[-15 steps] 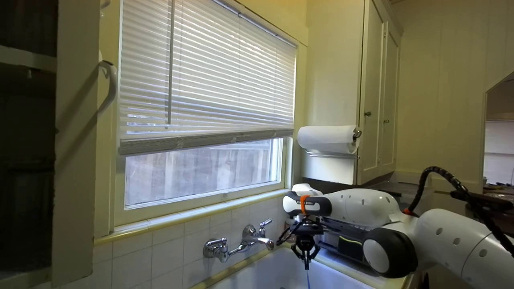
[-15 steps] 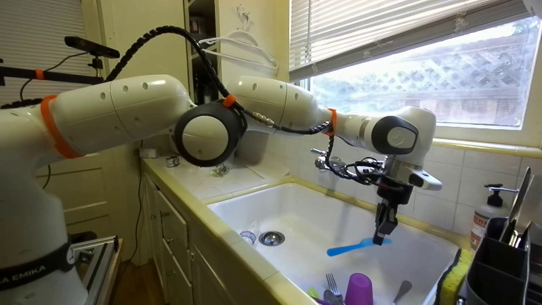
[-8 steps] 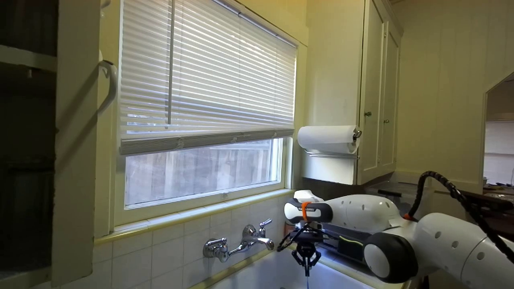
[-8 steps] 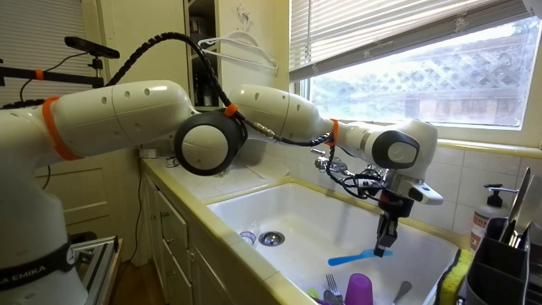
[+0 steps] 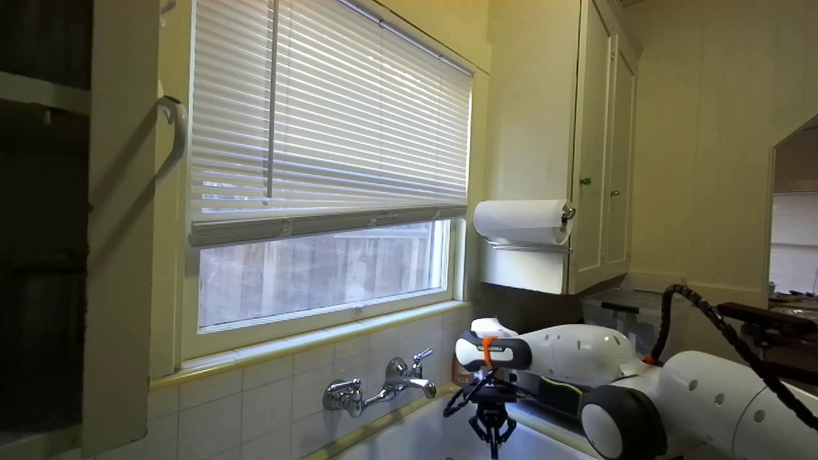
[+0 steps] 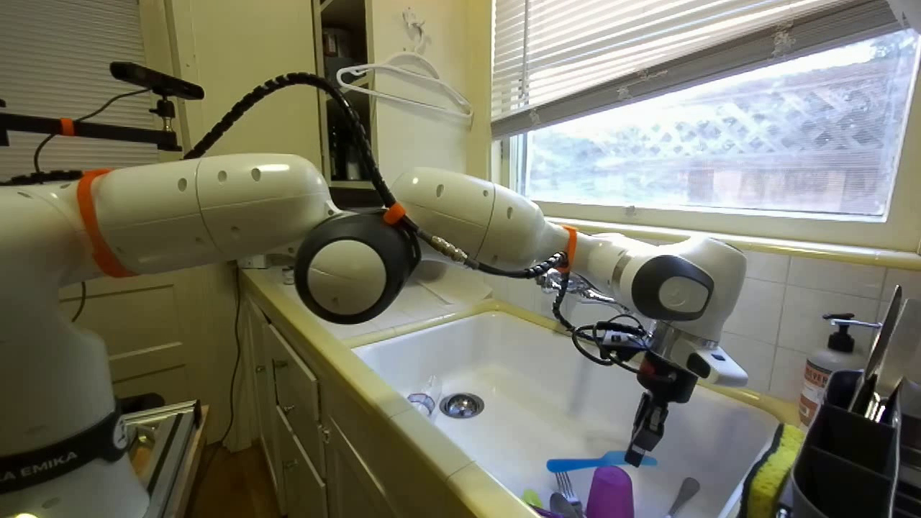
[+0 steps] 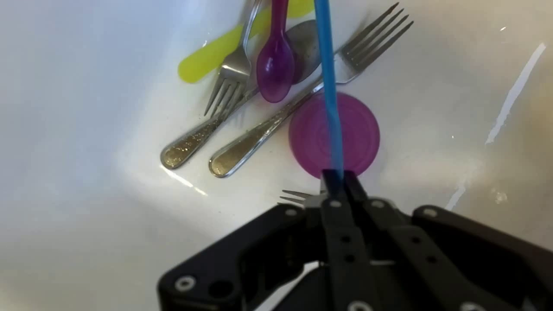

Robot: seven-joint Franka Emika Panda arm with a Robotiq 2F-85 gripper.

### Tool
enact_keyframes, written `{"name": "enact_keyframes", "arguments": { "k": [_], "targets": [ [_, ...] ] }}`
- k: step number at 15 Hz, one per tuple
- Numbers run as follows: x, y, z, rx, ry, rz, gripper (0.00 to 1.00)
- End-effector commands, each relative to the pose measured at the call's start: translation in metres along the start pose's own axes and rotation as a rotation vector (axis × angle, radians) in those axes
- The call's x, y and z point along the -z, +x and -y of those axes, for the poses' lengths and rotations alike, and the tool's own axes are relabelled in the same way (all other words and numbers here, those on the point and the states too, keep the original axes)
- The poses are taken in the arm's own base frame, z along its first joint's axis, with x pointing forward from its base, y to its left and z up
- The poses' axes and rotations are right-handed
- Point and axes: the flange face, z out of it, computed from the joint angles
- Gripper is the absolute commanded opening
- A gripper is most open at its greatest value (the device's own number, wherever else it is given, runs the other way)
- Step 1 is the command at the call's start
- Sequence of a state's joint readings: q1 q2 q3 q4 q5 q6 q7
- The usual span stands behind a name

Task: Remove the purple spoon and blue knife from the dish rack and put them in the sink.

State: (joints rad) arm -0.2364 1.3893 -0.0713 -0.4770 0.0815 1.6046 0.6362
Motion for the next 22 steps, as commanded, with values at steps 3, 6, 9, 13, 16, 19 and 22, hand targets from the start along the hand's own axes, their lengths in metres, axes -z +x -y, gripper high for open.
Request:
{"name": "enact_keyframes", "arguments": {
  "k": [3,6,9,13,16,19,22],
  "targets": [
    [-0.01,0.003,-0.007,-0.123,0.034,0.062,0.01],
    [-0.01,0.014,-0.022,-0.199,0.061,0.095,0.01],
    [-0.016,0.028,-0.044,-0.289,0.086,0.139,0.01],
    [-0.007,0.03,-0.047,-0.317,0.087,0.123,0.33],
    [0.018,0.022,-0.035,-0.281,0.071,0.048,0.56],
    [0.053,0.011,-0.025,-0.215,0.044,-0.023,0.78],
    [0.096,0.0,-0.023,-0.094,-0.002,-0.108,0.99]
  ]
}}
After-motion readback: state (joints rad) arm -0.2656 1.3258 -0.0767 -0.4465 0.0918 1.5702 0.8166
